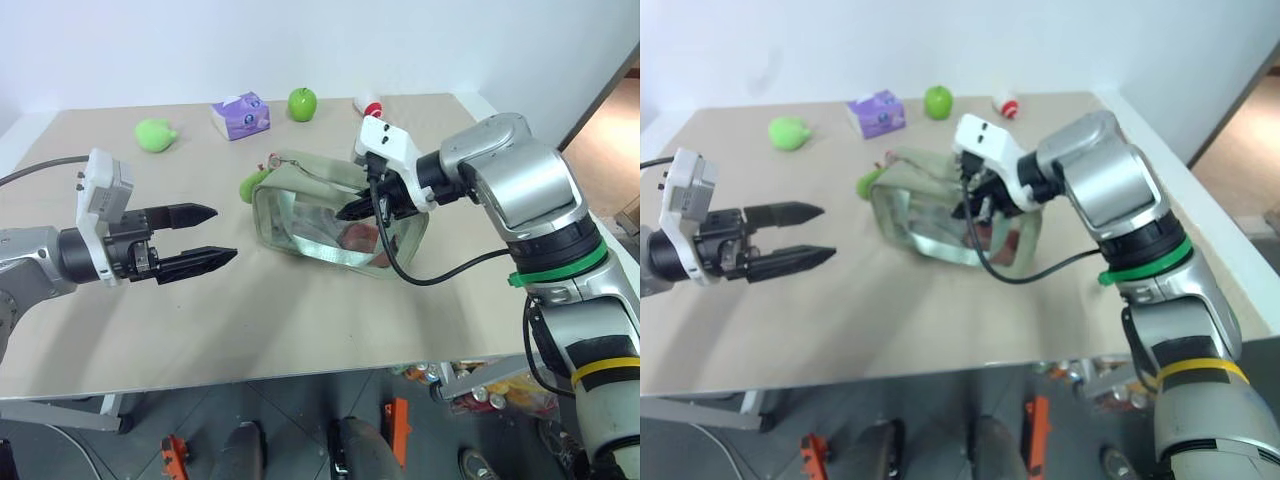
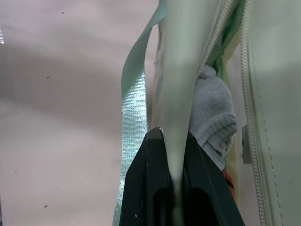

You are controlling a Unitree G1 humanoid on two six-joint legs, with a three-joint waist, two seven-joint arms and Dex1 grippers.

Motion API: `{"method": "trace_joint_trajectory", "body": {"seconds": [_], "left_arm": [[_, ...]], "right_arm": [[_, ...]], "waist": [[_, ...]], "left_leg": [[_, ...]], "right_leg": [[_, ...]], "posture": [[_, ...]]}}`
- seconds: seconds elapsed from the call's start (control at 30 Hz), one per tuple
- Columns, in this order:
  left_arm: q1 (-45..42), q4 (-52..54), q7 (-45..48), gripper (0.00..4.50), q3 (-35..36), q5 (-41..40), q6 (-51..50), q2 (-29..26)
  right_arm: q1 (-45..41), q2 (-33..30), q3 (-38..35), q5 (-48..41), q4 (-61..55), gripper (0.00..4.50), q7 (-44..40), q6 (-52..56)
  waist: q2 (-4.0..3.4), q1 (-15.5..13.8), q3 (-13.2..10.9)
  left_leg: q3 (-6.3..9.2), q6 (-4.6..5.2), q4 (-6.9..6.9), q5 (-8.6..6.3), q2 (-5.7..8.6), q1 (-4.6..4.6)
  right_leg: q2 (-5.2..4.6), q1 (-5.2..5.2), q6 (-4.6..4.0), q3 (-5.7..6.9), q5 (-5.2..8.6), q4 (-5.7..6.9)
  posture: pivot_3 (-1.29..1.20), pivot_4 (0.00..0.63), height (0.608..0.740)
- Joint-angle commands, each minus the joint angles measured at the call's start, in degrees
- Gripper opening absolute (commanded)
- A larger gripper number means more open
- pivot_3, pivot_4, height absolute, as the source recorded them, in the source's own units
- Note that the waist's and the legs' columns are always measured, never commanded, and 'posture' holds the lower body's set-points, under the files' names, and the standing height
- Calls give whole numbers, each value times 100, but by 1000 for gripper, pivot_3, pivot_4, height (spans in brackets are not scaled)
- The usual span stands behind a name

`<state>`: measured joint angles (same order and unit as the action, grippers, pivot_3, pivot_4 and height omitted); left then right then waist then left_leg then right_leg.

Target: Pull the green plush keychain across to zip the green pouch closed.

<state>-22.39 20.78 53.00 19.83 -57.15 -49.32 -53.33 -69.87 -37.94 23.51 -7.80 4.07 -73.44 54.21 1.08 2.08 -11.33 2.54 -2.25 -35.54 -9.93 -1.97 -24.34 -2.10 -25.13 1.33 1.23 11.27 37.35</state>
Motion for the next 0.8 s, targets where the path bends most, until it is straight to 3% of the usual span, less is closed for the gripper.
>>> {"method": "trace_joint_trajectory", "body": {"seconds": [0.03, 0.3, 0.73, 0.8], "left_arm": [[-235, -64, 36, 4500, -1, -115, -2, -12], [-349, -181, 47, 4500, -94, -121, 2, 51], [-532, -315, 95, 4500, -168, -69, 7, 102], [-552, -331, 103, 4500, -181, -58, 14, 116]], "right_arm": [[-286, -84, -337, -146, -83, 28, -26, -187], [202, -536, -332, -595, -582, 28, -713, -801], [391, -359, -241, -553, -578, 28, -371, -944], [440, -350, -226, -561, -602, 744, -379, -1037]], "waist": [[1, 0, 0], [2, -1, -1], [2, 28, -1], [2, 28, -1]], "left_leg": [[0, 0, 0, 0, -2, 0], [-3, 1, 2, -1, -6, -1], [-14, 1, -7, -1, -24, 2], [-22, 1, -6, -1, -27, 3]], "right_leg": [[1, 0, -1, 0, -1, 0], [5, -1, 1, -5, 2, -1], [26, -3, -9, -20, -9, 0], [29, -5, -7, -27, -11, 0]], "posture": [[0, 150, 740], [0, 150, 740], [0, 150, 740], [0, 150, 740]]}}
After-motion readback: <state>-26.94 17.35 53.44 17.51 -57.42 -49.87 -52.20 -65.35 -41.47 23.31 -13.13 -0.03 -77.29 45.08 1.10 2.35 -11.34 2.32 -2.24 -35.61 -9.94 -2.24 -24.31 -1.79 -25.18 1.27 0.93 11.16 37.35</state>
